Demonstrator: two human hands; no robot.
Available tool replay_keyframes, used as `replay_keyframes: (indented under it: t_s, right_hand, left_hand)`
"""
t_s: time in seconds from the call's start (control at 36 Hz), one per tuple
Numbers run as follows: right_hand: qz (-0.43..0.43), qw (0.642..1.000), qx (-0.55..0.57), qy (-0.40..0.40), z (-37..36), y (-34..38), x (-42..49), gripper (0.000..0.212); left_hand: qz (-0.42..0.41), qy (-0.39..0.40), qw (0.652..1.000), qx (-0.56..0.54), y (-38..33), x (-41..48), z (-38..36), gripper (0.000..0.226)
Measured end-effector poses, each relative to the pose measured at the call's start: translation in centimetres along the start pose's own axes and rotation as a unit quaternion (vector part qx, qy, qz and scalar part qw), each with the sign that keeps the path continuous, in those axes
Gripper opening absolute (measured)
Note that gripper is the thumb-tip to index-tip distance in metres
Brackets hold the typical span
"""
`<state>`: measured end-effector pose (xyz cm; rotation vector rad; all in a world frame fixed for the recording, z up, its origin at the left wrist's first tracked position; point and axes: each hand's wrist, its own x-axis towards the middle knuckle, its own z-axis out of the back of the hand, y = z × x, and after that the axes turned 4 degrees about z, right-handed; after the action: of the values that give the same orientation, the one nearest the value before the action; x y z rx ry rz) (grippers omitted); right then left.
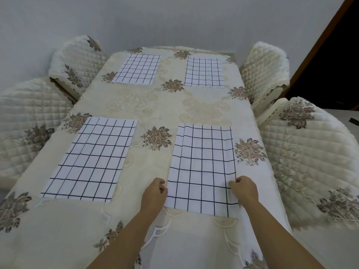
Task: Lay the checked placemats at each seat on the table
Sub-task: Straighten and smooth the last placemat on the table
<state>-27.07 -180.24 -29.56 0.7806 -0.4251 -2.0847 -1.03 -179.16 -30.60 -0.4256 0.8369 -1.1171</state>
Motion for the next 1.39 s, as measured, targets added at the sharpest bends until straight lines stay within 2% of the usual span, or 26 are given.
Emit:
replay_keyframes:
  t_s: [0.08, 0.25, 0.33, 0.39, 0.44, 0.47, 0.56, 0.61, 0.67, 0.75, 0.81, 0.89, 0.94, 1.06, 1.14, 1.39]
  right_hand:
    - [-0.004, 1.0, -0.004, -0.003, -0.2, 0.3, 0.0, 0.014]
    - [0.001, 1.0, -0.002, -0.008, -0.1, 0.0, 0.2, 0.02]
    - [0.0, 1.0, 0.012, -0.006, 0.0, -0.1, 0.1, 0.015]
    - [0.004, 1.0, 0.016, -0.009, 0.1, -0.1, 0.0, 0.011]
    - [0.011, 1.0, 0.007, -0.023, 0.2, 0.0, -0.4, 0.015]
    - [0.029, 0.998, -0.033, -0.051, 0.1, 0.0, -0.6, 0.019]
    - [0.164, 0.948, -0.209, -0.177, -0.8, -0.2, -0.7, 0.032]
    - [0.237, 0.919, -0.237, -0.21, -1.6, 0.3, -1.0, 0.039]
    - [0.291, 0.903, -0.242, -0.202, -2.5, 1.1, -1.4, 0.043]
    - [0.348, 0.895, -0.243, -0.14, -4.7, 2.7, -2.2, 0.053]
    - [0.375, 0.893, -0.236, -0.082, -6.5, 3.6, -2.7, 0.06]
    - [0.402, 0.88, -0.249, -0.04, -8.9, 4.7, -3.9, 0.046]
    - [0.403, 0.878, -0.259, -0.003, -10.2, 5.1, -4.7, 0.048]
    - [0.398, 0.882, -0.252, 0.002, -11.9, 3.8, -5.1, 0.047]
    - [0.399, 0.887, -0.232, -0.02, -11.5, 2.4, -4.6, 0.052]
    - [0.329, 0.911, -0.249, -0.028, -6.7, -2.5, -2.2, 0.065]
  left_hand:
    - [0.001, -0.004, 1.0, 0.001, -0.2, -0.1, -0.1, 0.02]
    - [-0.004, -0.009, 1.0, -0.009, -0.1, -0.4, -0.4, 0.02]
    - [-0.012, -0.019, 1.0, -0.001, 0.0, -0.6, -0.5, 0.026]
    - [-0.036, -0.021, 0.999, 0.03, 0.2, -0.9, -0.3, 0.04]
    - [-0.103, 0.001, 0.987, 0.126, 0.5, -1.2, -0.1, 0.073]
    - [-0.14, 0.023, 0.973, 0.18, 0.8, -1.2, -0.1, 0.089]
    - [-0.188, 0.094, 0.926, 0.314, 1.7, -0.8, -0.2, 0.118]
    - [-0.228, 0.09, 0.892, 0.381, 2.1, -0.4, -0.6, 0.122]
    - [-0.262, 0.059, 0.873, 0.406, 1.9, 0.0, -1.0, 0.122]
    - [-0.212, 0.14, 0.882, 0.397, 1.5, 0.0, -1.2, 0.123]
    - [-0.19, 0.163, 0.877, 0.411, 0.9, -0.1, -1.2, 0.123]
    - [-0.2, 0.172, 0.87, 0.416, 1.1, 0.2, -1.1, 0.145]
    - [-0.219, 0.15, 0.872, 0.41, 1.8, 0.6, -1.4, 0.139]
    - [-0.248, 0.025, 0.867, 0.432, 3.4, 1.3, -2.3, 0.116]
    - [-0.261, -0.002, 0.861, 0.437, 3.7, 1.3, -2.8, 0.113]
    - [-0.291, -0.048, 0.853, 0.431, 4.1, 1.1, -3.1, 0.099]
